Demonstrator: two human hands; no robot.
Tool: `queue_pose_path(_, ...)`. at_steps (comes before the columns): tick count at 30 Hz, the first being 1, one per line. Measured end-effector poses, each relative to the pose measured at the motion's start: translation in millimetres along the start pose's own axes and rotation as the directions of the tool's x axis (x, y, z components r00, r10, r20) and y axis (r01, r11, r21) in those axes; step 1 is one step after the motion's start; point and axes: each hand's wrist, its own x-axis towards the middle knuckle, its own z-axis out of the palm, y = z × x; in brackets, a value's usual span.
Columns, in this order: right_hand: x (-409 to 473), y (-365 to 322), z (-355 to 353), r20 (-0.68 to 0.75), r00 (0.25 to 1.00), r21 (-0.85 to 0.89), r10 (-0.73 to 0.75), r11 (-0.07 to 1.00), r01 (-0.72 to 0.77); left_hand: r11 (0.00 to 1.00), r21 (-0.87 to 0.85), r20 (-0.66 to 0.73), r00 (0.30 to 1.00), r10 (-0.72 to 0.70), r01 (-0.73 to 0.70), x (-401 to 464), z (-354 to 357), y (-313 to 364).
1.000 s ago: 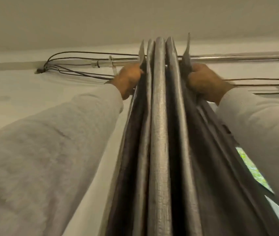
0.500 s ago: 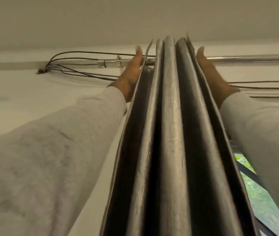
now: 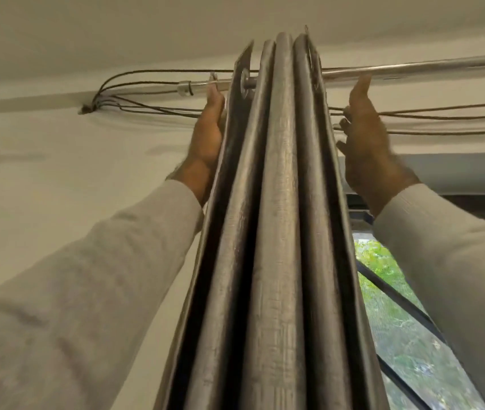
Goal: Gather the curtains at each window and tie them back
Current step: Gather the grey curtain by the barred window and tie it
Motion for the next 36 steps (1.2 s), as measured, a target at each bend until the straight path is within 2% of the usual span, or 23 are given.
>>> queue_pose_path(2, -18.2, 6.9, 9.4, 0.111, 0.992, -0.018, 0.062, 0.998, -0.061, 0.998, -0.058, 0.043, 0.999, 0.004, -0.002, -25.3, 16.3, -3.7)
queue_pose_path(4, -47.2, 15.7, 32.9, 0.232, 0.966, 0.041, 0.114, 0.991, -0.126, 0.998, 0.024, -0.036, 0.998, -0.058, 0.059, -48.4, 39.4, -16.6)
queue_pose_path(6, -78.0, 18.1, 55.4, 0.262, 0.957, 0.090, 0.125, 0.984, -0.153, 0.983, 0.149, -0.175, 0.982, -0.076, 0.103, -65.8, 57.1, -33.3)
queue_pose_path(8, -99.6, 21.7, 65.2, 0.287, 0.954, 0.137, 0.091, 0.981, -0.135, 0.979, 0.161, -0.202, 0.975, -0.090, 0.123, -83.7, 62.9, -39.6)
queue_pose_path(12, -111.2, 13.8, 39.7, 0.179, 0.980, 0.190, 0.084, 0.975, -0.118, 0.981, -0.057, -0.085, 0.978, -0.189, 0.184, -118.1, 57.4, -26.0)
queue_pose_path(15, -117.1, 17.3, 8.4, 0.028, 0.997, 0.245, 0.066, 0.967, -0.070, 0.977, -0.138, -0.141, 0.973, -0.182, 0.162, -146.2, 37.7, -13.7)
queue_pose_path(18, -152.2, 8.4, -5.2, -0.007, 0.993, 0.272, 0.121, 0.956, -0.114, 0.979, -0.117, -0.173, 0.968, -0.184, 0.165, -179.1, 21.7, -8.8)
queue_pose_path(21, -207.5, 7.6, 19.5, 0.027, 0.985, 0.213, 0.168, 0.962, -0.170, 0.958, -0.150, -0.231, 0.934, -0.273, 0.243, -215.6, 46.4, -19.1)
queue_pose_path(23, -242.3, 8.7, 45.3, 0.000, 0.959, 0.200, 0.283, 0.940, -0.278, 0.930, -0.160, -0.261, 0.895, -0.363, 0.330, -238.0, 69.8, -27.5)
queue_pose_path(25, -254.7, 5.2, 54.6, 0.006, 0.942, 0.128, 0.335, 0.934, -0.333, 0.894, -0.219, -0.225, 0.872, -0.436, 0.391, -253.0, 73.5, -29.0)
queue_pose_path(26, -252.2, 0.1, 52.3, -0.011, 0.945, 0.078, 0.326, 0.943, -0.324, 0.889, -0.210, -0.251, 0.856, -0.452, 0.408, -254.6, 65.4, -23.4)
queue_pose_path(28, -231.9, -10.1, 38.7, -0.114, 0.962, 0.012, 0.248, 0.969, -0.249, 0.926, -0.111, -0.339, 0.863, -0.376, 0.360, -244.3, 41.3, -11.3)
queue_pose_path(30, -209.5, -19.5, 23.9, -0.181, 0.963, -0.051, 0.199, 0.976, -0.211, 0.948, 0.067, -0.375, 0.889, -0.264, 0.311, -228.7, 18.1, -3.5)
queue_pose_path(33, -201.5, -36.0, 26.6, -0.130, 0.971, -0.186, 0.203, 0.957, -0.225, 0.929, 0.160, -0.225, 0.929, -0.294, 0.333, -220.2, 8.0, 11.1)
queue_pose_path(36, -233.7, -36.7, 35.4, -0.062, 0.957, -0.206, 0.283, 0.935, -0.290, 0.923, 0.123, -0.150, 0.927, -0.345, 0.364, -246.3, 13.8, 18.4)
